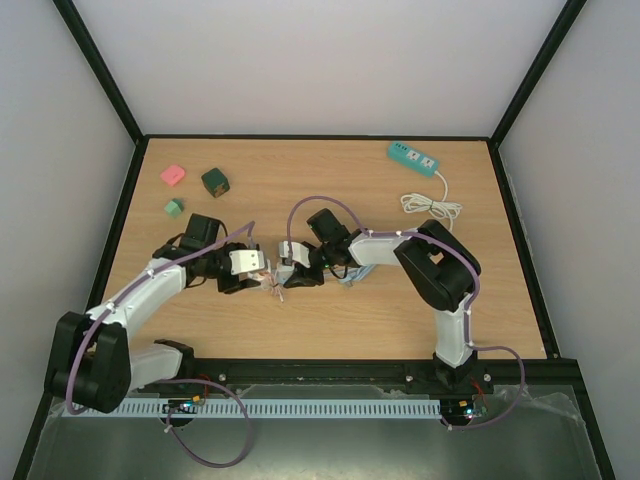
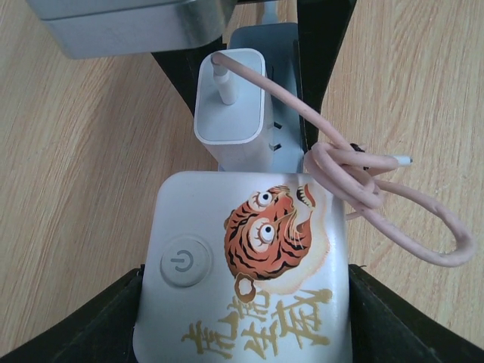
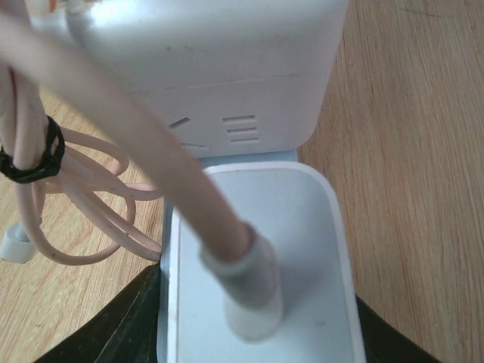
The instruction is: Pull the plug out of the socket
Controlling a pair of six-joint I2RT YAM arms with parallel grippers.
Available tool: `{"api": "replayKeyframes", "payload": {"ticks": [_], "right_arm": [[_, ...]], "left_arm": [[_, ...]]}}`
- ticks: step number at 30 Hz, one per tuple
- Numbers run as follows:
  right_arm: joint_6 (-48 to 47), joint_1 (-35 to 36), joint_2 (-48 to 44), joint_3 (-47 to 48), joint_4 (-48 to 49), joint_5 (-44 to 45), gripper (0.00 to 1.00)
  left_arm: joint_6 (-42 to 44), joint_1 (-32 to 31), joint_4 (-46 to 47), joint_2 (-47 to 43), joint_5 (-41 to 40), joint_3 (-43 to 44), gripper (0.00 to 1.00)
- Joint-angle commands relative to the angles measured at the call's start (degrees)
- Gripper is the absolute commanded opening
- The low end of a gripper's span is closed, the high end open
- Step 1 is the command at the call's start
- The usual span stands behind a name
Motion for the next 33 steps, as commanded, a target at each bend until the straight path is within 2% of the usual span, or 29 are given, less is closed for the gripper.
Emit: {"api": "replayKeyframes", "payload": {"ticks": [1,6,9,19,23,29,33], "right_arm": [[2.4,0.9,7.1,-1.4,-5.3,11.2,0.02],[2.7,0.9,7.5,-1.4,-5.1,12.2,0.02],[2.6,0.9,7.6,-1.6,-4.8,12.6,0.02],[1.6,0.9,7.0,-2.9,-4.2,15.1,0.02],[1.7,0.9,7.4,-2.5,-4.3,15.0,0.02],[1.7,0.9,8.0,-2.1,-4.7,15.1,0.02],[2.2,0.8,9.0,-1.2,-5.2,15.6,0.02]], "left_arm": [[2.7,-3.8,5.8,-3.1,9.9,-0.8,0.25],[1.3,-4.5,7.5,-4.5,10.9,-2.2,0.25],[-5.1,-4.3,9.5,-4.7,13.5,-2.2,0.24],[-11.9,2.3,4.8,2.2,24.0,6.7,0.23],[-11.0,4.3,4.3,2.7,27.8,7.5,0.23],[-9.1,4.3,4.4,0.4,26.8,5.5,0.23],[-3.5,3.8,0.1,-1.8,27.0,5.1,0.23]]}}
